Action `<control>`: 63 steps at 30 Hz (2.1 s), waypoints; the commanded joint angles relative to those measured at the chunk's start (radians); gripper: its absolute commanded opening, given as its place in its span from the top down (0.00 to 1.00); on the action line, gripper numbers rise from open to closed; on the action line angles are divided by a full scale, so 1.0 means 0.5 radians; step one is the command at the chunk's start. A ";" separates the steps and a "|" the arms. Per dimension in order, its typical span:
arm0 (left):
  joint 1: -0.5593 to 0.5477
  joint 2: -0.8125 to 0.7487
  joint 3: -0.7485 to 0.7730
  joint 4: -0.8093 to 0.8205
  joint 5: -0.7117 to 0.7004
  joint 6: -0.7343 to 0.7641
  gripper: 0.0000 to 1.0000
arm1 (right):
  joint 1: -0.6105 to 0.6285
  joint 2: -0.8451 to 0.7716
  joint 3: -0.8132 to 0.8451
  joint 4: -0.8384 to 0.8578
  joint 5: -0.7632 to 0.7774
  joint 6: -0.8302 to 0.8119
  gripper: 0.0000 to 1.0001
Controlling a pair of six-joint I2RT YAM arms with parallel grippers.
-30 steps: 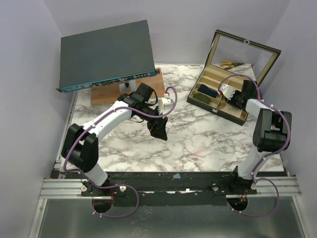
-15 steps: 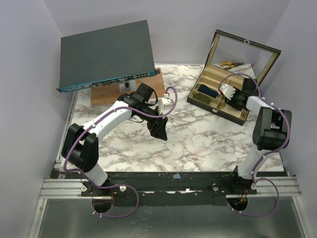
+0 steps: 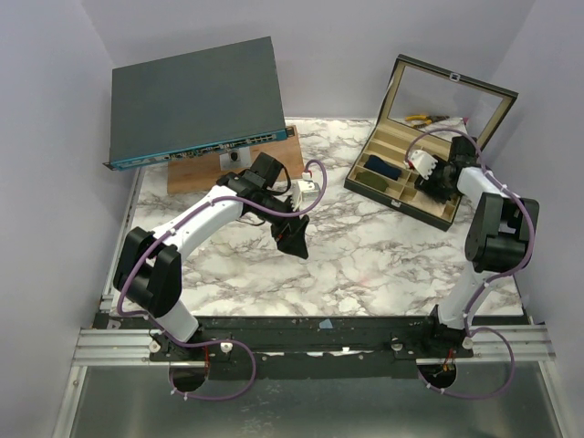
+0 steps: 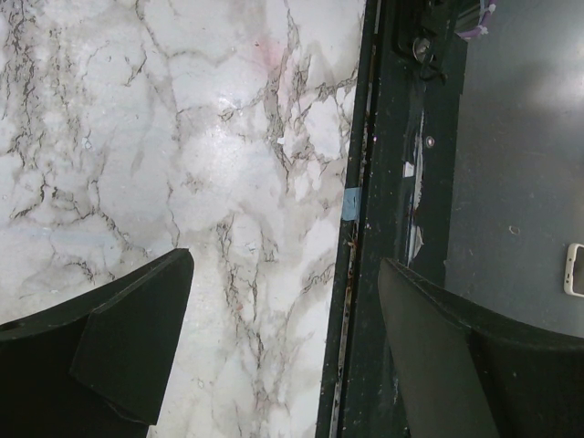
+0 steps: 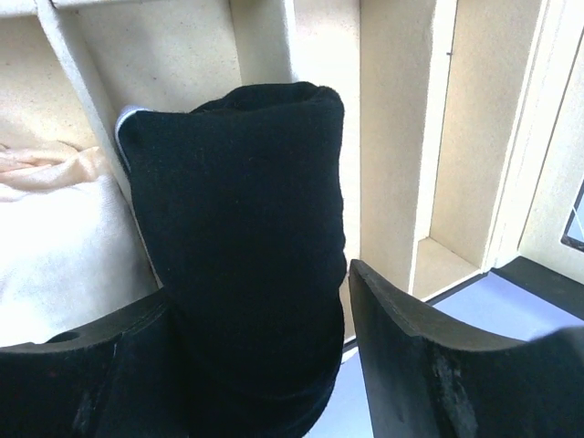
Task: Roll the underwear
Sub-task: Place the underwear in the storage box.
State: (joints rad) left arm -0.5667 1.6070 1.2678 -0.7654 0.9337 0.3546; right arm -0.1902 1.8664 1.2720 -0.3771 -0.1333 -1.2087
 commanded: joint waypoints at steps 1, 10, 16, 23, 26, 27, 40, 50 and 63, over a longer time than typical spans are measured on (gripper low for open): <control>0.003 0.018 0.057 -0.022 -0.023 0.033 0.12 | -0.013 0.080 0.070 -0.301 -0.084 0.046 0.35; 0.003 0.021 0.057 -0.022 -0.023 0.035 0.12 | -0.015 0.136 0.178 -0.438 -0.126 0.075 0.25; 0.002 0.021 0.057 -0.024 -0.028 0.033 0.12 | -0.016 0.147 0.244 -0.532 -0.155 0.080 0.25; 0.003 0.024 0.063 -0.025 -0.033 0.036 0.12 | -0.018 0.175 0.320 -0.651 -0.167 0.080 0.25; 0.002 0.031 0.066 -0.024 -0.030 0.036 0.12 | -0.016 0.196 0.330 -0.672 -0.164 0.077 0.29; 0.002 0.032 0.066 -0.025 -0.031 0.036 0.12 | -0.018 0.200 0.328 -0.669 -0.163 0.077 0.30; 0.004 0.032 0.069 -0.031 -0.036 0.029 0.12 | -0.018 0.264 0.270 -0.688 -0.187 0.083 0.62; 0.004 0.035 0.059 -0.025 -0.033 0.035 0.12 | -0.018 0.379 0.205 -0.675 -0.189 0.101 0.95; 0.006 0.053 0.075 -0.029 -0.024 0.035 0.12 | -0.015 0.234 0.174 -0.740 -0.218 0.119 0.97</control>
State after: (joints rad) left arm -0.5667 1.6203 1.2793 -0.7685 0.9291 0.3550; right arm -0.1986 1.9480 1.4223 -0.5873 -0.1890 -1.1950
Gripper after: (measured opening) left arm 0.876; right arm 0.286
